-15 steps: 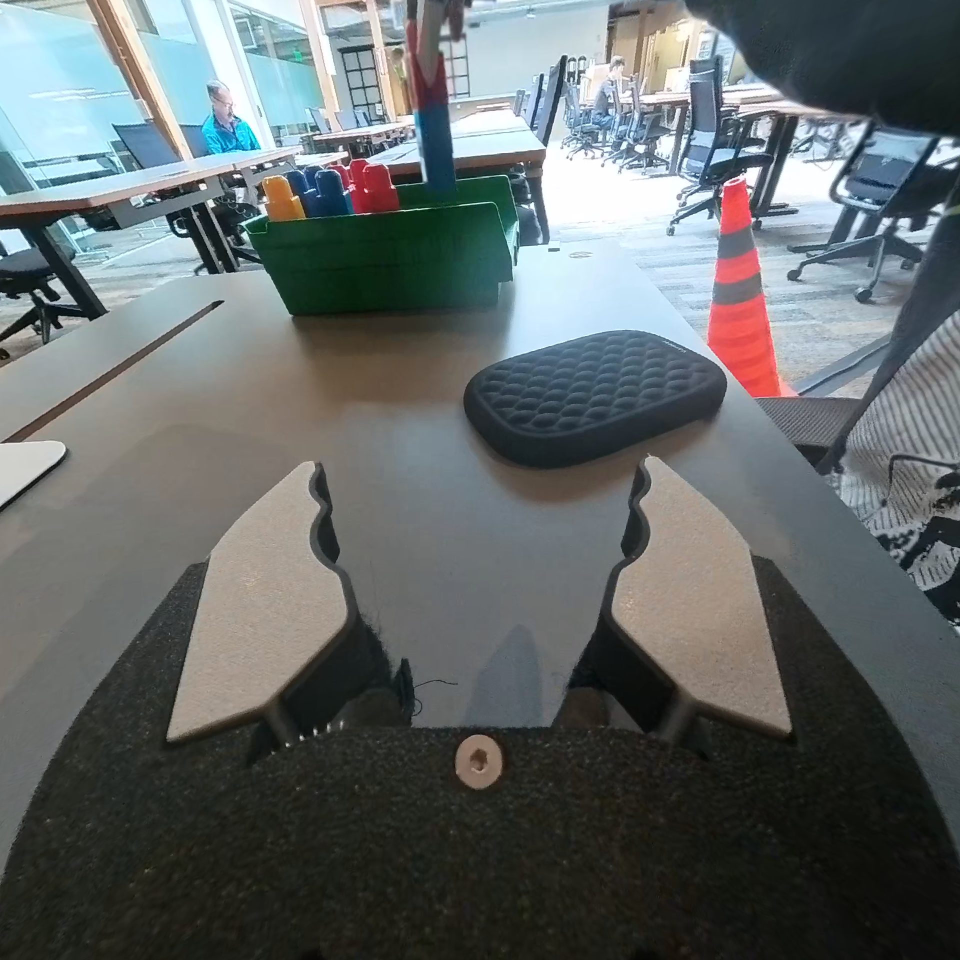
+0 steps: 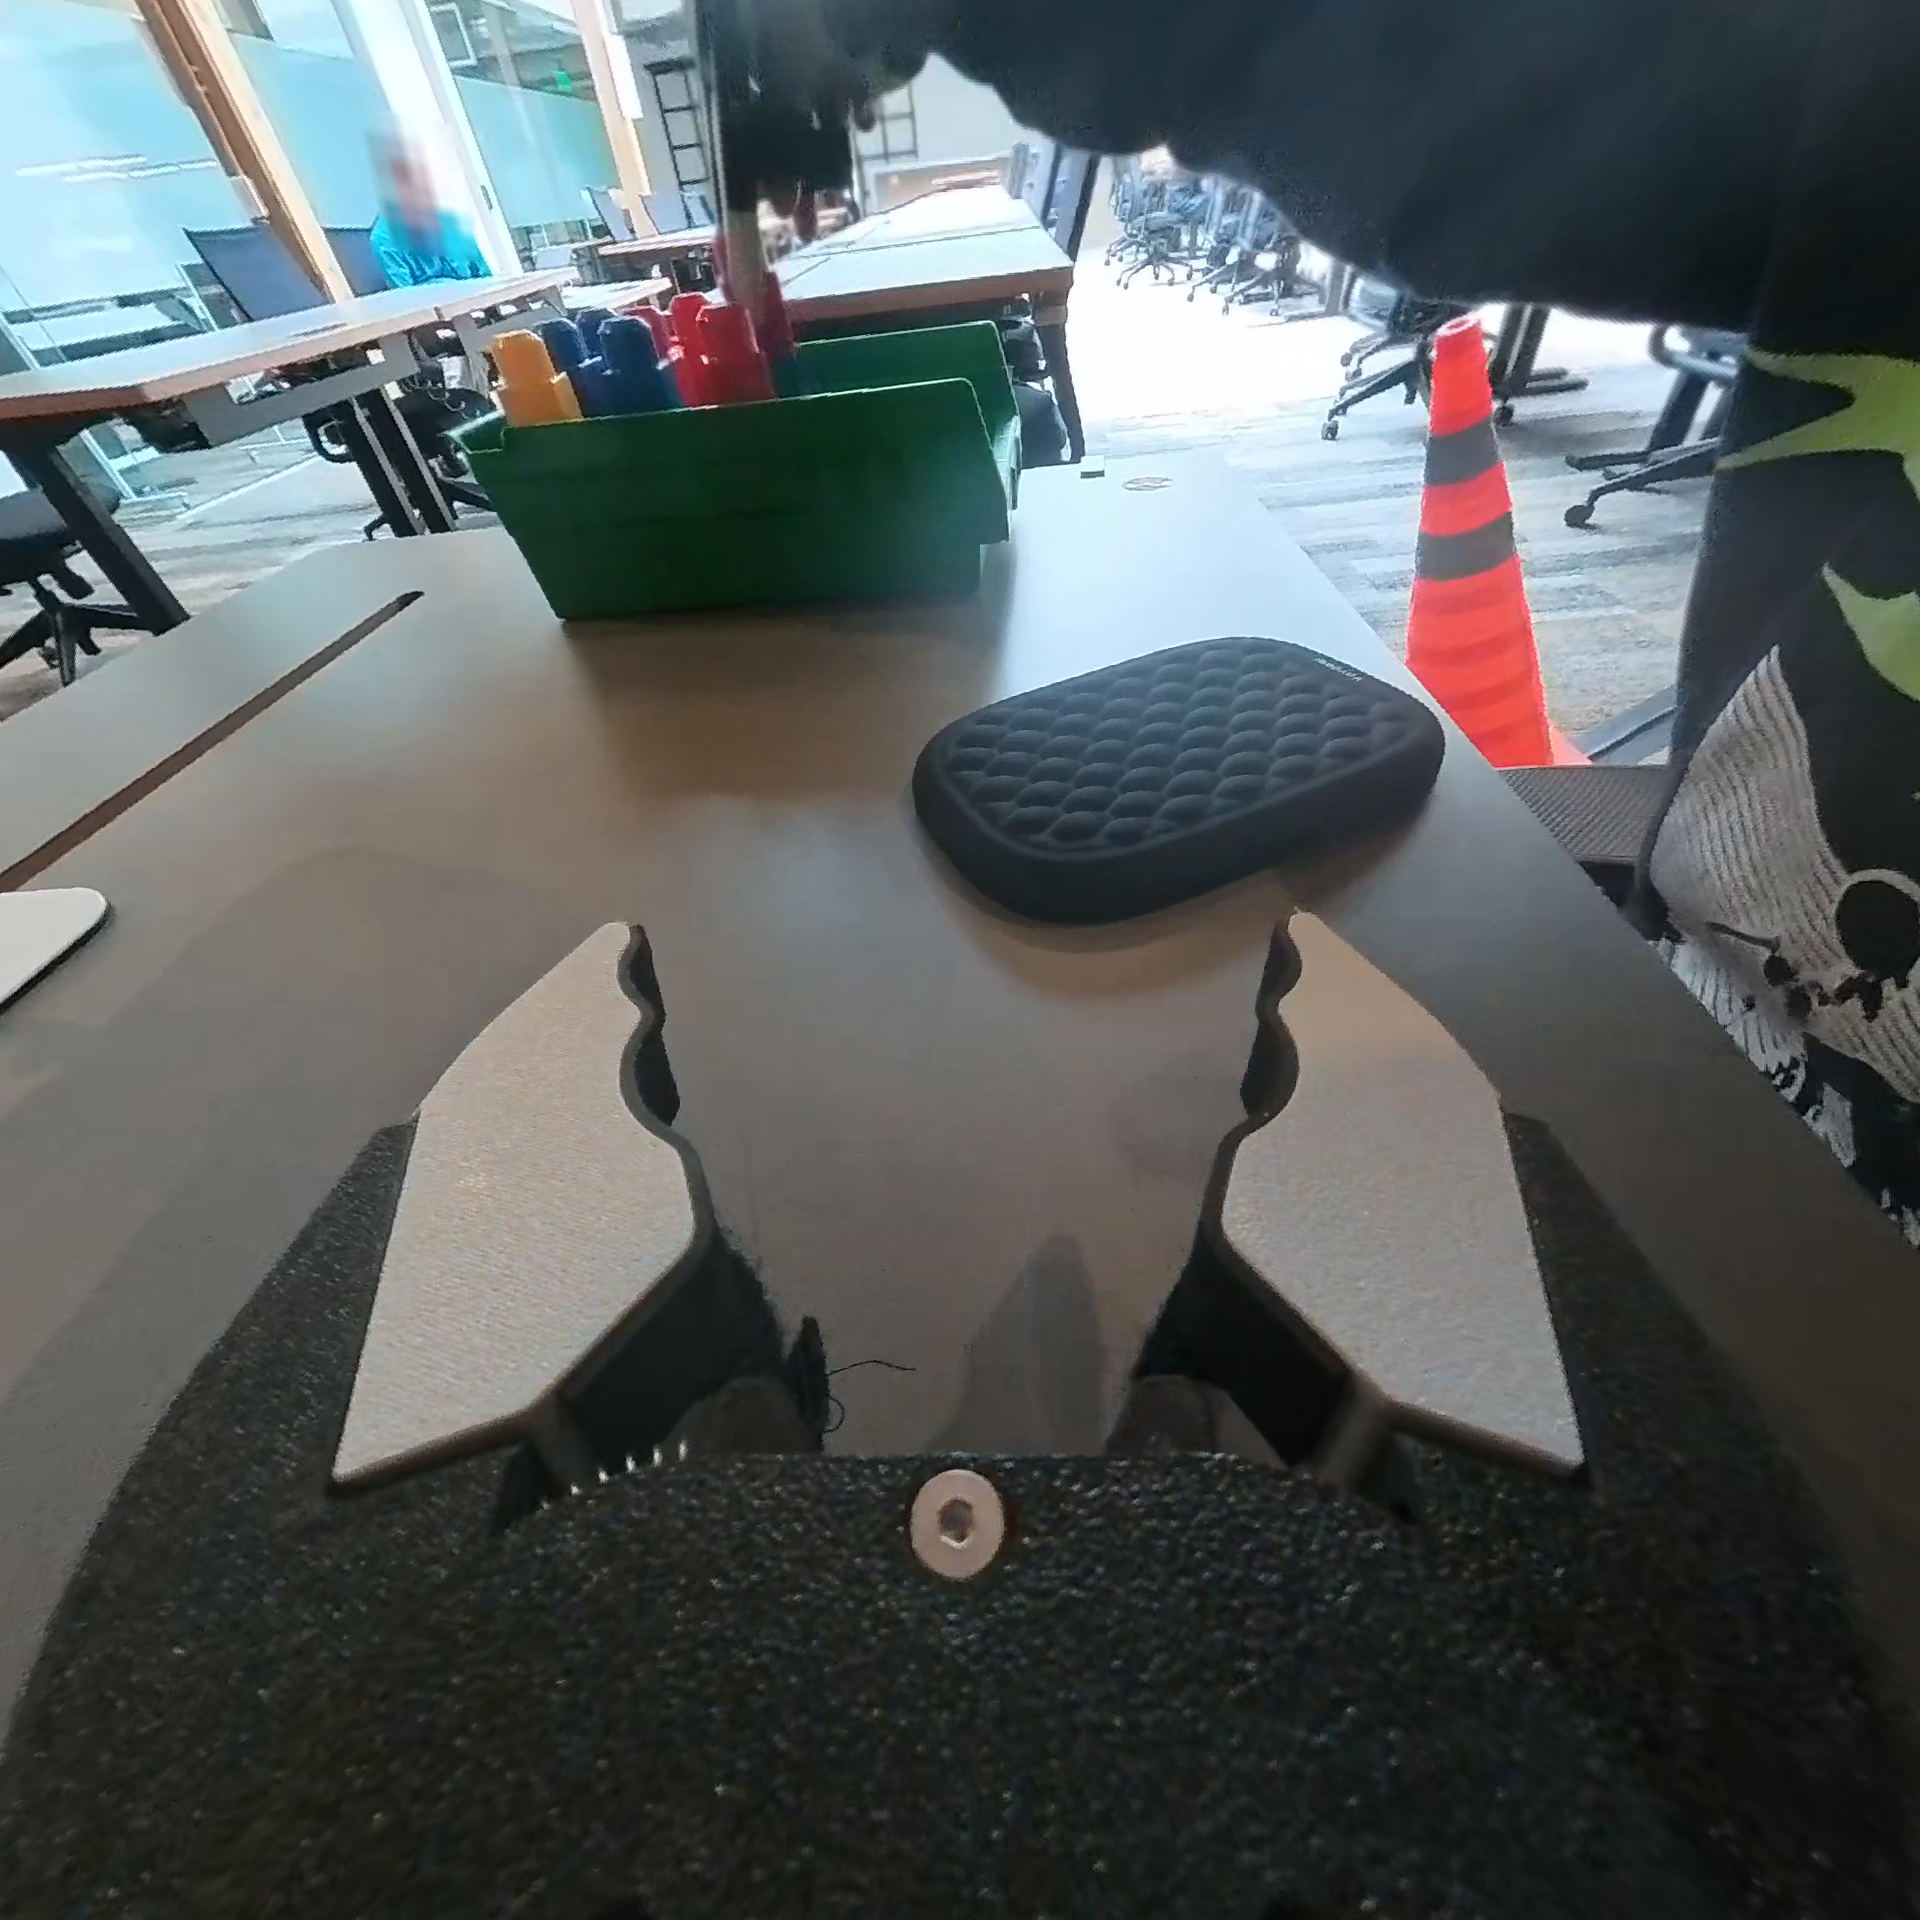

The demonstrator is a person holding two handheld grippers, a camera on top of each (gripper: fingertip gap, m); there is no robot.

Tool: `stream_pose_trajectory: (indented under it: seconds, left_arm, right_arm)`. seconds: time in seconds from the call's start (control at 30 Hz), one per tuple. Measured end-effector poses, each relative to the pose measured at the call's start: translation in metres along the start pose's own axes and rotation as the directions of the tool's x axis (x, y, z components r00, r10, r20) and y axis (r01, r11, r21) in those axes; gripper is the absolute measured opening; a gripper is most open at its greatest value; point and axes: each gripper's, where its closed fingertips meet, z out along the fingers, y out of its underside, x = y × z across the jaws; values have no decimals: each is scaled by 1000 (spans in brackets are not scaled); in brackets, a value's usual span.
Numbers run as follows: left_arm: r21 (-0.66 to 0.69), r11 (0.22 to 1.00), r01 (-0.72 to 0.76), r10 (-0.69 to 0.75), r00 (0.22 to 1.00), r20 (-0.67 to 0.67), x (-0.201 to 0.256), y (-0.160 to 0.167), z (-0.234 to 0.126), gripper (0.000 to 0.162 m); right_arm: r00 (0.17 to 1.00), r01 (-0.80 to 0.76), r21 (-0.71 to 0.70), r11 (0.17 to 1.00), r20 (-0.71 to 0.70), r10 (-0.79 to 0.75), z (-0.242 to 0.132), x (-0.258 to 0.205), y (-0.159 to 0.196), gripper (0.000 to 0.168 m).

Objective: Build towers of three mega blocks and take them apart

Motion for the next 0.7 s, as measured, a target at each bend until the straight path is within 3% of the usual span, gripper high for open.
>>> stream_pose_trajectory:
  seconds: [0.7]
  left_arm:
    - [13, 1000, 14, -14, 1000, -1, -2, -1, -1, 108]
  right_arm:
    - [999, -47, 9, 999, 10, 47, 32, 5, -20, 36]
